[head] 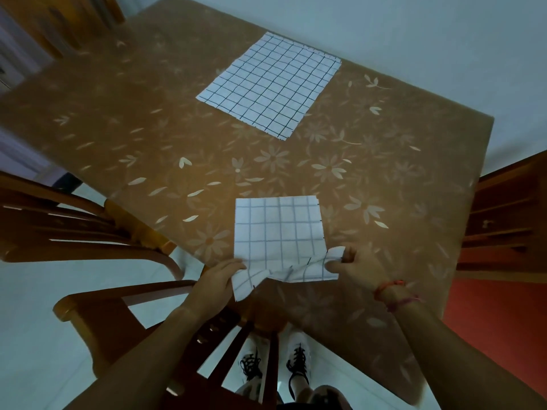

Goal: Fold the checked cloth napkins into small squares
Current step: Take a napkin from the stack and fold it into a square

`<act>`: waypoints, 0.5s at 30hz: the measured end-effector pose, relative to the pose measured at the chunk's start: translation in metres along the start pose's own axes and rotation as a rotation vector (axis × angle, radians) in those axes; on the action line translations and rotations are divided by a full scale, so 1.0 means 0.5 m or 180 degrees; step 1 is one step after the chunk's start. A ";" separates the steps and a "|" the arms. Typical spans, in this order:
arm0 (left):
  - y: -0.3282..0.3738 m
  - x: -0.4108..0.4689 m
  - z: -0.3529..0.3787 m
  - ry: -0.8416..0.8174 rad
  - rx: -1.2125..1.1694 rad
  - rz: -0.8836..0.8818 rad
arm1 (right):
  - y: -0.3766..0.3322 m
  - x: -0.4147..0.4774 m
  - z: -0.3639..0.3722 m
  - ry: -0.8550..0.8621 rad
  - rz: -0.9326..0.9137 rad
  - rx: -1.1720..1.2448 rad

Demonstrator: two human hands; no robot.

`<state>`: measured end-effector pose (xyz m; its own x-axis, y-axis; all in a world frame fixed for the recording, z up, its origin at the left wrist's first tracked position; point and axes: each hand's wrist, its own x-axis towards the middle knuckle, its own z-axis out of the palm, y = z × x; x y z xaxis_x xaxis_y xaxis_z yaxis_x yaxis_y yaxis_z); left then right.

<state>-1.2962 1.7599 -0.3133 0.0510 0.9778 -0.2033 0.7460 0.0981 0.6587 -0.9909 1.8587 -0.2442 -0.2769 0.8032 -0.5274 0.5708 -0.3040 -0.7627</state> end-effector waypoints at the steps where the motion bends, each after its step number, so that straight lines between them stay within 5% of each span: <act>1: -0.001 0.002 -0.004 0.0013 -0.0011 -0.0003 | -0.007 0.005 0.003 0.0011 -0.0108 -0.0020; 15: 0.005 0.089 -0.035 0.0311 -0.0191 -0.0534 | 0.031 0.108 -0.003 0.0137 -0.0162 -0.0033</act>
<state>-1.3038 1.8072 -0.3079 -0.1374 0.9599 -0.2445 0.6975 0.2690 0.6642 -0.9960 1.8979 -0.2838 -0.2723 0.8389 -0.4714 0.5649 -0.2572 -0.7841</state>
